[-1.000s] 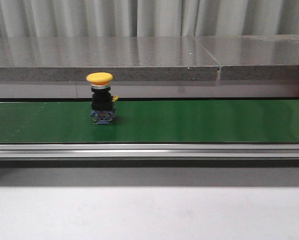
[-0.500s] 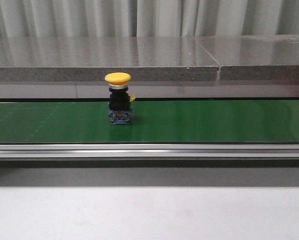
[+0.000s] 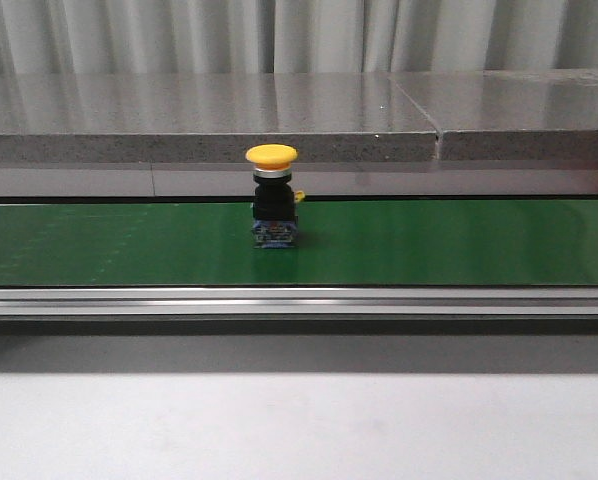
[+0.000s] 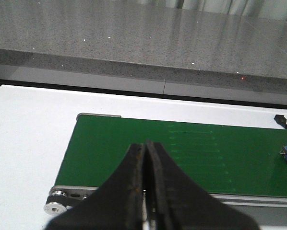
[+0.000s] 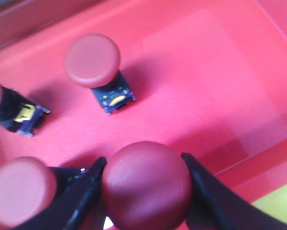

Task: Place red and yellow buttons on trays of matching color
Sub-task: 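Lift the red button and drop it into the red tray, then move the right gripper over the yellow button arriving at the belt end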

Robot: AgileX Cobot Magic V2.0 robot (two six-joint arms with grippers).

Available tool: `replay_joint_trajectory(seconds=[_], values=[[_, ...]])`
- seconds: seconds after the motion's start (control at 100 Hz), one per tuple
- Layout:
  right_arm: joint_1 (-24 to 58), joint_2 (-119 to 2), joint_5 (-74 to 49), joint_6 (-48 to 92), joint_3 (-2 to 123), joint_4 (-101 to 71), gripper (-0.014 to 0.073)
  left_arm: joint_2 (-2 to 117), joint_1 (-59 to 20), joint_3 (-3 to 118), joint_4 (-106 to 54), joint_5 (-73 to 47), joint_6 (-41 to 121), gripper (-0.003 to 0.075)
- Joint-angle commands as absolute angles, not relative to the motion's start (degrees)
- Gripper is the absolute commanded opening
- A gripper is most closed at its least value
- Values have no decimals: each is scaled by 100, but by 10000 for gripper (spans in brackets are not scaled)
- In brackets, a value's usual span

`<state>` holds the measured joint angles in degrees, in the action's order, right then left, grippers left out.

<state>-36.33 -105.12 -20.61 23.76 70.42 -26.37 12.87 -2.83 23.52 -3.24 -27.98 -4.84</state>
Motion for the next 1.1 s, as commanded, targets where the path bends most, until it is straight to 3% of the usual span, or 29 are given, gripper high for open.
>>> replay_joint_trajectory(seconds=[0.0,0.91,1.09], values=[[-3659,-10355,-1578,2388,7259,-2732,120,1347,-331,2504,-334,-2374,-490,-19],[-3536,-10966,-1585,2388,7657,-2737,124,1347,-331,2504,-334,-2374,-490,-19],[-3536,-10966,-1609,2388,7657,-2737,232,1347,-331,2504,-334,-2374,-490,-19]])
